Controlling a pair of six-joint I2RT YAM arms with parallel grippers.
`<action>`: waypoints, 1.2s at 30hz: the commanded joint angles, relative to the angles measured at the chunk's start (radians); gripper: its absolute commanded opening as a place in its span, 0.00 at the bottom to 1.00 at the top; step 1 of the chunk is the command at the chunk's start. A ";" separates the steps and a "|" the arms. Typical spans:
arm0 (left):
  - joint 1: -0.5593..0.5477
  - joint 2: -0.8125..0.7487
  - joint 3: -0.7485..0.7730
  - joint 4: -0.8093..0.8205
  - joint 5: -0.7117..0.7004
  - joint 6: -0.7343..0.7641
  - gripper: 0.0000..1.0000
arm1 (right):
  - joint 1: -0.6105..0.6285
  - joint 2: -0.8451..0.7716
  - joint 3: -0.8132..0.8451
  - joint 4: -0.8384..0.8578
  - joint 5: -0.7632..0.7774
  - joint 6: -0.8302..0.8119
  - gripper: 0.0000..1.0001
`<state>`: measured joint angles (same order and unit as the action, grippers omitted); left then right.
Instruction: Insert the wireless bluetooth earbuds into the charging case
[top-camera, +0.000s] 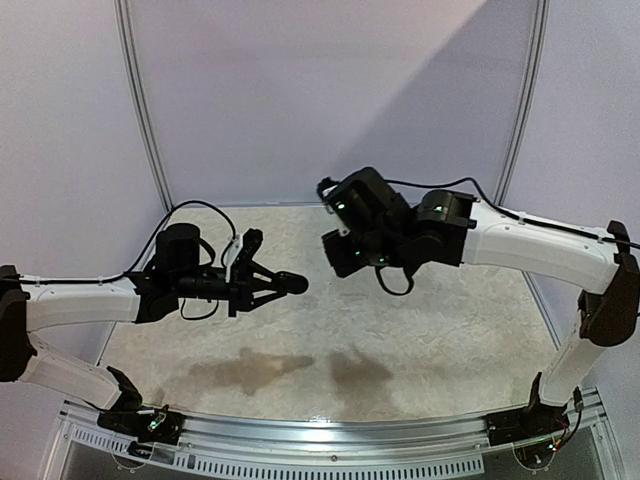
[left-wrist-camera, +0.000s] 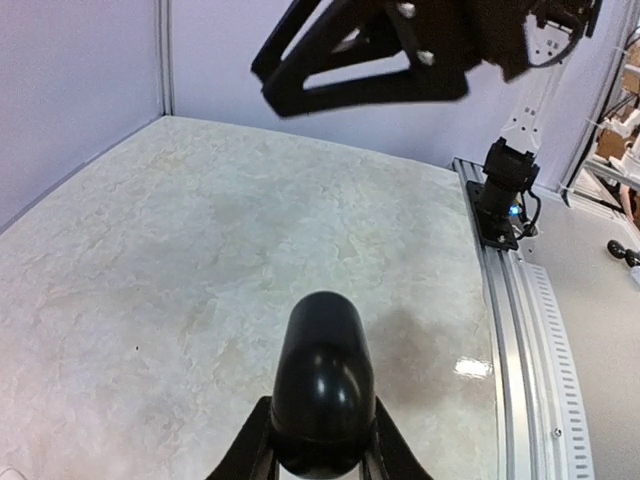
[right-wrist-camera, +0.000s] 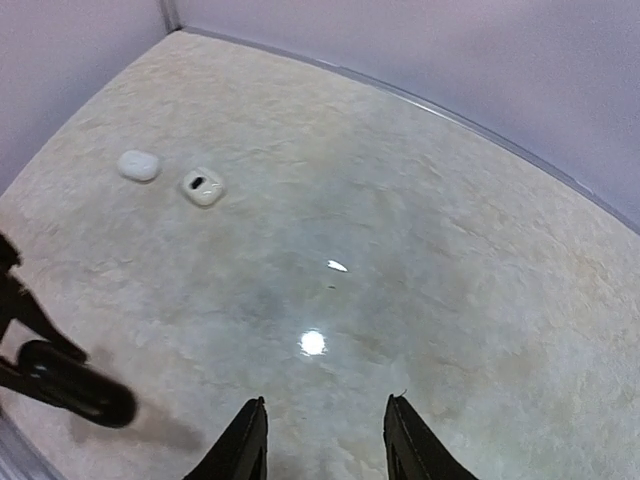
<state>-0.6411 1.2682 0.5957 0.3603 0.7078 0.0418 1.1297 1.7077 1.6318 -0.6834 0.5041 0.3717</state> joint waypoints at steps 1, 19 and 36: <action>-0.012 0.027 0.087 -0.148 -0.091 -0.080 0.00 | -0.147 -0.102 -0.155 -0.066 0.013 0.197 0.42; 0.203 0.840 0.896 -0.985 -0.054 -0.304 0.00 | -0.442 -0.302 -0.555 -0.040 -0.190 0.357 0.73; 0.236 0.713 0.927 -1.112 -0.196 -0.327 0.99 | -0.746 -0.321 -0.541 0.081 -0.468 0.281 0.99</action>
<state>-0.4110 2.1132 1.5234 -0.6373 0.5873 -0.3355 0.4923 1.3979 1.0851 -0.6956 0.1600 0.6994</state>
